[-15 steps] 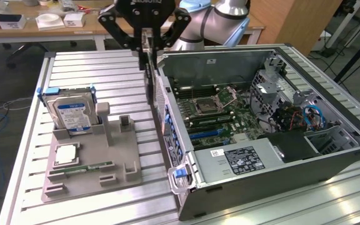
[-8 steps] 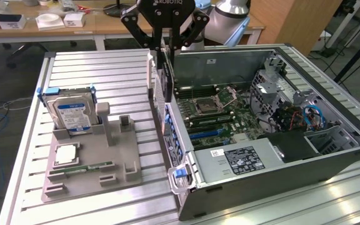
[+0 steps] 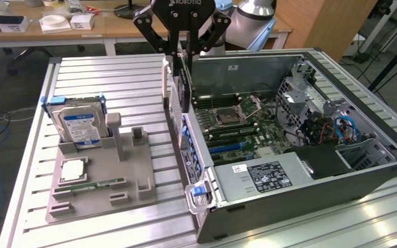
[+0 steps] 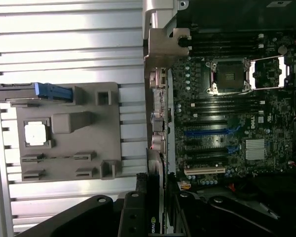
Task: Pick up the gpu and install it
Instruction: 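Pick up the gpu and move the gpu toward the slot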
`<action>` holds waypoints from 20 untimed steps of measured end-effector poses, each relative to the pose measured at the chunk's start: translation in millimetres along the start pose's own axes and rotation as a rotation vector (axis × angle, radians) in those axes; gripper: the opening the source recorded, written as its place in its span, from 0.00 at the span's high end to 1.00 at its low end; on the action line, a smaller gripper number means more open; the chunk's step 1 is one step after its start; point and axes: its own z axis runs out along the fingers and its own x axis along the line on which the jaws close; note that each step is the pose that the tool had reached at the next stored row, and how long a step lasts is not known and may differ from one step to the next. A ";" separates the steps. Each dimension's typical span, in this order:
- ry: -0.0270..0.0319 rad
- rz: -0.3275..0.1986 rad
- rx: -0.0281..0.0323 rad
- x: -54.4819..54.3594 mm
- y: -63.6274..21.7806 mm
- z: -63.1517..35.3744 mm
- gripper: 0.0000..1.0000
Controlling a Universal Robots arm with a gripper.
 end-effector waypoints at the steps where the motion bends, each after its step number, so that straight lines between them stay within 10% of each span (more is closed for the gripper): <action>1: 0.0000 0.000 0.0000 0.0 0.0 0.0 0.74; 20: 0.0002 -0.058 -0.0015 -7.0 1.8 0.2 0.74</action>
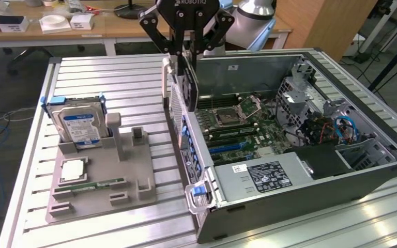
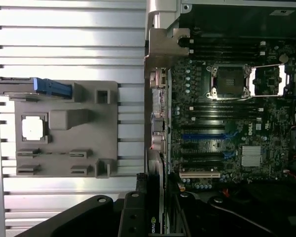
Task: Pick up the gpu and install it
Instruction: 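Pick up the gpu and move the gpu toward the slot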
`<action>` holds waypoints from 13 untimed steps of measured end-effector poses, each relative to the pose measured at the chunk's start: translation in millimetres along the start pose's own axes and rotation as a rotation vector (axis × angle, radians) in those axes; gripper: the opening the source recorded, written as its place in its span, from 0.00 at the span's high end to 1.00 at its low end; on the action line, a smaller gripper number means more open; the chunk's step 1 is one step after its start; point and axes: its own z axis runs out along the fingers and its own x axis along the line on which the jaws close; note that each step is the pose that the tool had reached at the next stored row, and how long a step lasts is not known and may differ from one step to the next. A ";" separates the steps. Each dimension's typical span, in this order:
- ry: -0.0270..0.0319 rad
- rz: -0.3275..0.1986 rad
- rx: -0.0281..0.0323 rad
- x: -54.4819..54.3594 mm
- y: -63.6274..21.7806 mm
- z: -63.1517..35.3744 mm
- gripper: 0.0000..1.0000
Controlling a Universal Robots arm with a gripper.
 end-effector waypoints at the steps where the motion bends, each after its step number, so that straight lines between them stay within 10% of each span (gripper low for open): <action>1: 0.0000 -0.003 -0.0001 -0.2 0.0 0.0 0.74; 13: 0.0001 -0.036 -0.0010 -10.3 0.5 0.6 0.74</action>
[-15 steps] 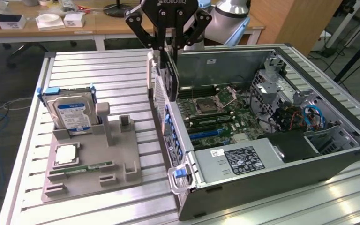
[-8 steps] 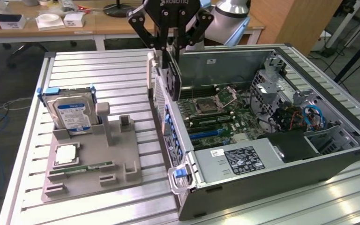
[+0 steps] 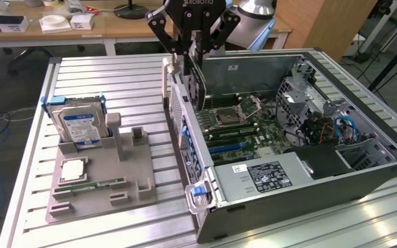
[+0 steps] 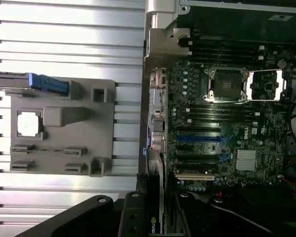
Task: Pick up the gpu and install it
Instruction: 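Pick up the gpu and move the gpu toward the slot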
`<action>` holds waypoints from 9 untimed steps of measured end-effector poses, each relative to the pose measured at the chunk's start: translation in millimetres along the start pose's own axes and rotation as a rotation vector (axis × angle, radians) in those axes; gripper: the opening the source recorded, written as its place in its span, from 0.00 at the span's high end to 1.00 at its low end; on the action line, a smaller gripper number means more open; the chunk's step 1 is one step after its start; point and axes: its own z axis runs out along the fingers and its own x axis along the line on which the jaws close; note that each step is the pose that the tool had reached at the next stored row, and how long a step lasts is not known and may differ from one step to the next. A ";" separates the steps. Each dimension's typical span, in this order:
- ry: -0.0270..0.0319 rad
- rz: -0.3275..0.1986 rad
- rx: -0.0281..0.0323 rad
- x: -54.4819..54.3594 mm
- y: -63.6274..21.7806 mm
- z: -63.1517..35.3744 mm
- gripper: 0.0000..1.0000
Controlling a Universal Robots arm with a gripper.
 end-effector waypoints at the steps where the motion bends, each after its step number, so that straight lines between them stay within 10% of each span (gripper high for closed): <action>1: 0.0001 -0.002 -0.0001 -0.8 0.0 0.0 0.74; 9: 0.0002 -0.025 -0.0006 -5.5 1.0 0.2 0.74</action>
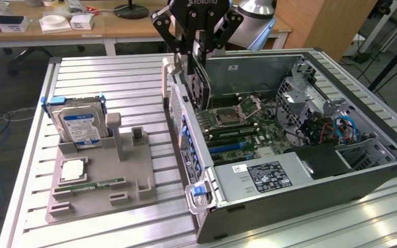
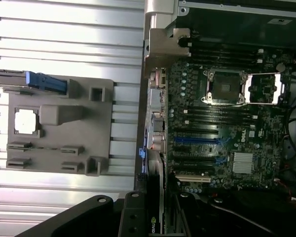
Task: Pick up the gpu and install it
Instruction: 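Pick up the gpu and move the gpu toward the slot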
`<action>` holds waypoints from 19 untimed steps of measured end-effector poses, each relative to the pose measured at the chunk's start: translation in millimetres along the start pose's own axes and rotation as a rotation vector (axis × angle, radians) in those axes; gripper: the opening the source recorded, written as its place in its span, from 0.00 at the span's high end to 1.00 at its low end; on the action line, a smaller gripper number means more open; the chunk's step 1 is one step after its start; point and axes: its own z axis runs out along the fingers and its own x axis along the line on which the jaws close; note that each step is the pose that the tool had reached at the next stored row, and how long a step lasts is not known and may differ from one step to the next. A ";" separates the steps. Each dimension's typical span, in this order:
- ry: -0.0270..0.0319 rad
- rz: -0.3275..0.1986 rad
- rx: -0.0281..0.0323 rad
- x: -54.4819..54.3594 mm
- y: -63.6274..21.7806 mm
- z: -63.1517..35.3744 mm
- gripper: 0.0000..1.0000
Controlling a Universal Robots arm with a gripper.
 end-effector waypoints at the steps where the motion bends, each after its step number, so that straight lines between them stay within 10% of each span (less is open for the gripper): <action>1: -0.0001 -0.003 -0.0001 -0.4 0.1 0.1 0.74; 12: 0.0001 -0.036 -0.0009 -4.7 1.2 0.4 0.74; 19: 0.0001 -0.037 -0.0010 -27.1 1.1 1.0 0.74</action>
